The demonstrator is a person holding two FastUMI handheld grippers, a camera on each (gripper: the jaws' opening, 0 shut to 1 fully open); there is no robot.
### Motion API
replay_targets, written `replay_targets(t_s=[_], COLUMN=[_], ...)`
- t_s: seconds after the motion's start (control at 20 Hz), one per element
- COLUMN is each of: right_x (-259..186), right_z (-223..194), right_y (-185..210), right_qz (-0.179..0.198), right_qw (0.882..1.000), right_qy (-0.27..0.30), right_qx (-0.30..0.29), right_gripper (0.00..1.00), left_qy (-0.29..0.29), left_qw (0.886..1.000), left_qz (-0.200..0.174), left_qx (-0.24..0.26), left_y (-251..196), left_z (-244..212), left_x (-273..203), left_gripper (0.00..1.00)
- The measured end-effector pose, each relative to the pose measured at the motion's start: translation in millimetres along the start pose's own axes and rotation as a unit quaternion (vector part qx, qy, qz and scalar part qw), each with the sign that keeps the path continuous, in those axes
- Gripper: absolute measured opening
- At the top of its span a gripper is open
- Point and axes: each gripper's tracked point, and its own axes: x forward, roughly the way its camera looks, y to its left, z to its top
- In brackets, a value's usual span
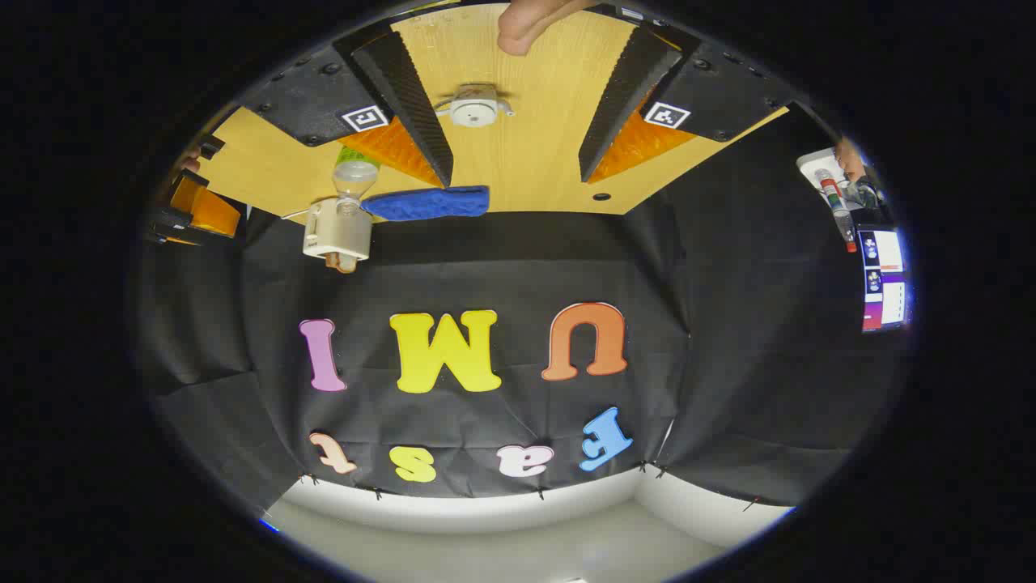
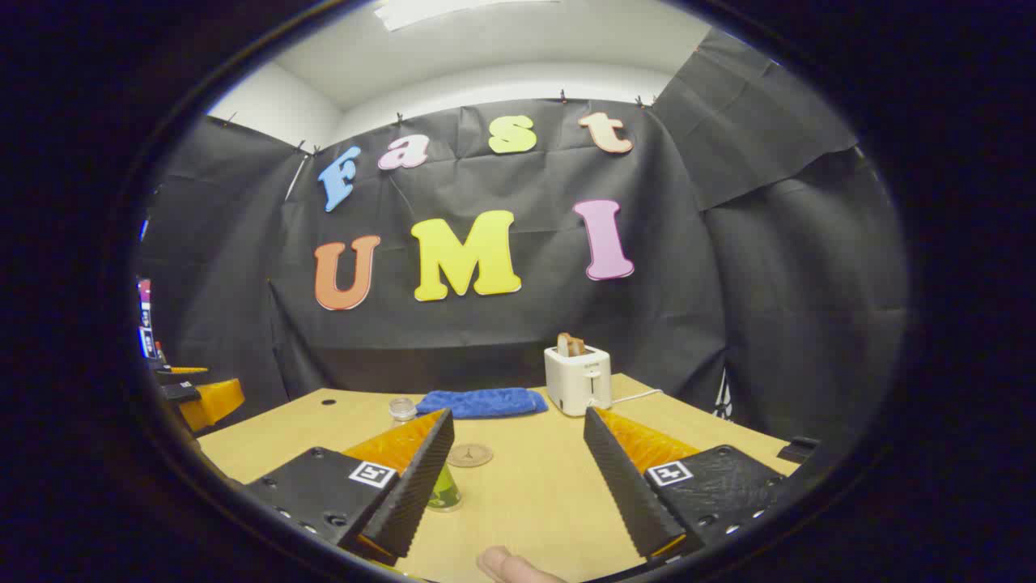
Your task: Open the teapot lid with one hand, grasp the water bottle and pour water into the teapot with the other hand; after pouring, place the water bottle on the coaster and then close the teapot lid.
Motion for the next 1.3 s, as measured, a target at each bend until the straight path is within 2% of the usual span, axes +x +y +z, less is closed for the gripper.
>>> replay_targets(t_s=[0.1,0.15,0.2,0.5,0.65,0.9,0.95,1.0,1.05,1.1,1.15,1.3], right_x=[-5,-6,-6,1,3,9,9,10,12,14,16,20], right_z=[2,2,1,-17,-25,-38,-40,-42,-45,-49,-51,-61], right_y=[13,16,21,45,49,58,58,58,60,59,57,54], right_qz=[0.001,0.0,0.0,0.014,0.015,0.015,0.015,0.017,0.021,0.02,0.018,0.014], right_qw=[1.0,1.0,1.0,1.0,0.999,0.999,0.999,0.999,0.999,0.999,0.999,0.998], right_qy=[-0.008,-0.009,-0.007,0.023,0.03,0.039,0.04,0.04,0.043,0.047,0.047,0.054], right_qx=[0.0,-0.001,-0.003,-0.006,-0.006,-0.023,-0.024,-0.021,-0.019,-0.02,-0.019,-0.017], right_gripper=[0.95,1.0,0.95,0.95,0.96,0.95,0.92,0.95,0.92,0.92,0.96,0.95], left_qy=[0.001,-0.001,-0.001,0.007,0.024,0.039,0.04,0.043,0.044,0.044,0.045,0.051], left_qw=[1.0,1.0,1.0,1.0,0.999,0.999,0.999,0.999,0.999,0.999,0.998,0.998], left_qz=[-0.009,-0.011,-0.013,-0.016,-0.032,-0.027,-0.029,-0.029,-0.027,-0.028,-0.033,-0.038], left_qx=[0.002,0.005,0.006,-0.006,-0.009,-0.011,-0.012,-0.011,-0.011,-0.009,-0.007,-0.002], left_y=[-1,1,2,5,-2,2,2,2,4,4,1,2], left_z=[-1,1,0,-4,-16,-25,-26,-28,-30,-31,-32,-41], left_x=[-2,-5,-5,-2,3,9,10,11,12,13,15,22], left_gripper=[0.98,0.98,0.98,0.98,0.98,0.98,0.98,0.98,0.98,0.98,0.98,0.98])
